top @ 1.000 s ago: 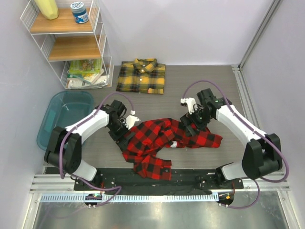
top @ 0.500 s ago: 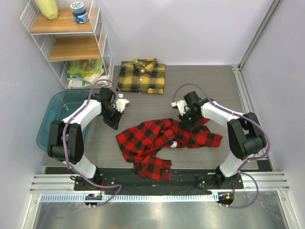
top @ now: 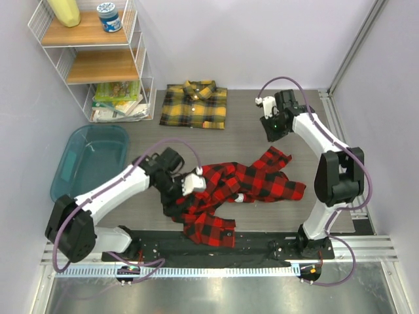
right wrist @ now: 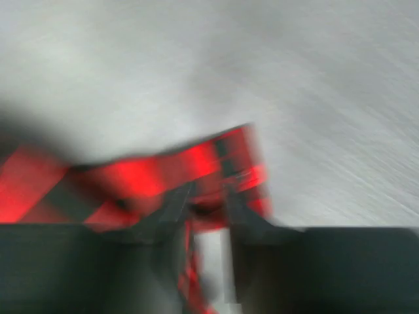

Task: Fold and stack the long sleeve shirts
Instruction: Move the shirt to the center of the board, then flatten the shirt out

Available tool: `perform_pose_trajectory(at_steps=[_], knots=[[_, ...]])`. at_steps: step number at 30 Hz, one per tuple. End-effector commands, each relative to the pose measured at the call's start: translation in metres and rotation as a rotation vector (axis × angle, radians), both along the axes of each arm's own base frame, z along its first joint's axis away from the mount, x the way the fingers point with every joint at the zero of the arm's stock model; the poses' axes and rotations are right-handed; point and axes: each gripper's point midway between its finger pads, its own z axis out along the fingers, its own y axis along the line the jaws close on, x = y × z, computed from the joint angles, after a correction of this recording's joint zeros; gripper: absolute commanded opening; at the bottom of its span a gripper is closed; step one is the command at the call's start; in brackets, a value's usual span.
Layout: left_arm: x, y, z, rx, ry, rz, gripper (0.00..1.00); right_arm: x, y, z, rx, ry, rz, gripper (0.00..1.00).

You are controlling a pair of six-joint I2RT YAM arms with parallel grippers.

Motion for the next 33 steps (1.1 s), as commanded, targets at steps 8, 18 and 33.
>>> perform_pose_trajectory(at_steps=[8,18,33], knots=[[0.019,-0.007,-0.059,0.157,-0.098,-0.061,0.72,-0.184,0.069,-0.032,0.078,0.282,0.366,0.80],[0.061,0.020,-0.059,0.158,-0.080,0.057,0.00,-0.106,-0.004,-0.105,-0.296,0.210,0.187,0.12],[0.132,0.035,0.055,-0.207,0.048,0.365,0.11,-0.020,-0.052,0.025,-0.239,-0.023,0.077,0.22]])
